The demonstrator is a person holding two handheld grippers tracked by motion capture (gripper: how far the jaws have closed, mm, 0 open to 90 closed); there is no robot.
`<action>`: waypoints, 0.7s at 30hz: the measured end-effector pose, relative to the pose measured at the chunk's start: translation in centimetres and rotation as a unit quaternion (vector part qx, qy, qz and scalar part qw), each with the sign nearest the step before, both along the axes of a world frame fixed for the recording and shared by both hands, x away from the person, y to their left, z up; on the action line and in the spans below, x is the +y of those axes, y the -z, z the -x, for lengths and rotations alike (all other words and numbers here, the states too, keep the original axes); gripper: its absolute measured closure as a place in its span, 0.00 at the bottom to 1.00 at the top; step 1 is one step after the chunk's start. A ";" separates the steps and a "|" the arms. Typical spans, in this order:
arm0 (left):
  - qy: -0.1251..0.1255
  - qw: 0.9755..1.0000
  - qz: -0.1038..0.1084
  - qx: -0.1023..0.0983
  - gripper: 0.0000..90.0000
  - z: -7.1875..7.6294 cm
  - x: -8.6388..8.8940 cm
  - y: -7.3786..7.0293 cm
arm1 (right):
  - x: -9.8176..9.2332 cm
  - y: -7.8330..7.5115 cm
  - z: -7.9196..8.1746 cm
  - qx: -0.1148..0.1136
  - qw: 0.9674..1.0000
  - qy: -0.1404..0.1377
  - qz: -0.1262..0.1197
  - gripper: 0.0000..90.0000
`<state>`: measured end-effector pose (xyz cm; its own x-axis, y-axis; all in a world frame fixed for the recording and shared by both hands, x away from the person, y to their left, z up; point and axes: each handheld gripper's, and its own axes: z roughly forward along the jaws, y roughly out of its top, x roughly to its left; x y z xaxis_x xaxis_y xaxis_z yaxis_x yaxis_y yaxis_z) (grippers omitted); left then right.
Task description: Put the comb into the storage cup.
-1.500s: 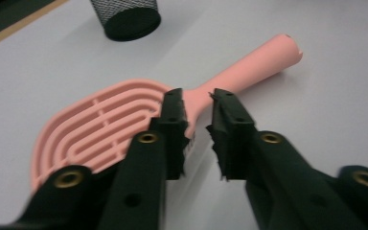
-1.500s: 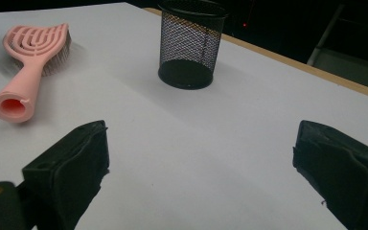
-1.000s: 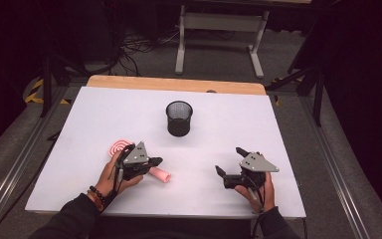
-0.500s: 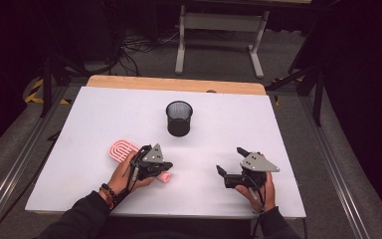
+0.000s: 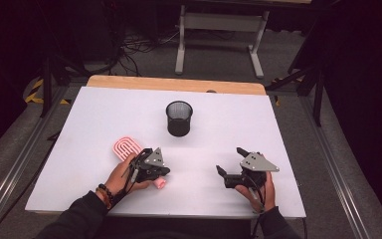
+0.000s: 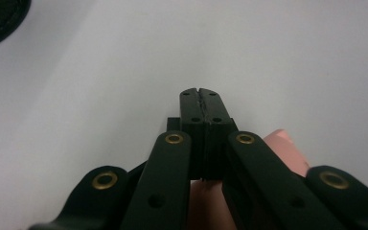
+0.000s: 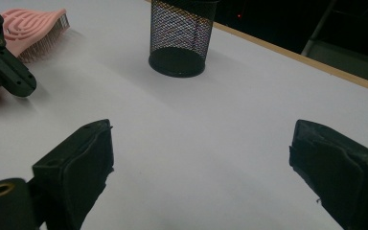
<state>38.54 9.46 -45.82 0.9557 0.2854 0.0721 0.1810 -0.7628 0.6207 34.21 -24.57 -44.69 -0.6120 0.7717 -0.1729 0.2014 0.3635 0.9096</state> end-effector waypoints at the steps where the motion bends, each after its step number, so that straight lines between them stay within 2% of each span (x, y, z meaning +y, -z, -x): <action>1: -0.001 1.000 -0.009 -0.001 1.00 0.1 0.2 0.0 | 0.0 0.0 0.0 0.000 1.000 0.000 0.000 0.09; 4: 0.006 1.000 -0.027 -0.001 1.00 0.3 0.8 0.0 | 0.0 0.0 0.0 0.001 1.000 -0.001 0.000 0.10; 7: 0.007 0.999 -0.035 0.011 1.00 0.4 1.5 0.0 | 0.0 0.0 0.0 0.001 1.000 -0.003 0.000 0.10; 8: 0.006 0.999 -0.045 0.010 1.00 0.5 1.8 -0.1 | 0.0 0.0 -0.1 0.001 1.000 -0.003 0.000 0.10; 10: 0.000 0.999 -0.047 0.005 1.00 0.5 2.3 -0.1 | 0.1 0.1 -0.1 0.002 1.000 -0.004 0.000 0.10; 17: -0.017 0.998 -0.055 0.013 1.00 0.7 4.2 -0.2 | 0.2 0.0 -0.2 0.002 1.000 -0.006 0.001 0.10; 21: -0.024 0.998 -0.052 0.016 1.00 0.8 5.1 -0.1 | 0.2 0.0 -0.2 0.002 1.000 -0.006 0.001 0.10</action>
<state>37.77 14.58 -45.71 0.9437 0.3228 0.0727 0.2371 -0.8130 0.5318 34.42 -24.33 -44.71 -0.6218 0.7640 -0.1722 0.2011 0.3682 0.9077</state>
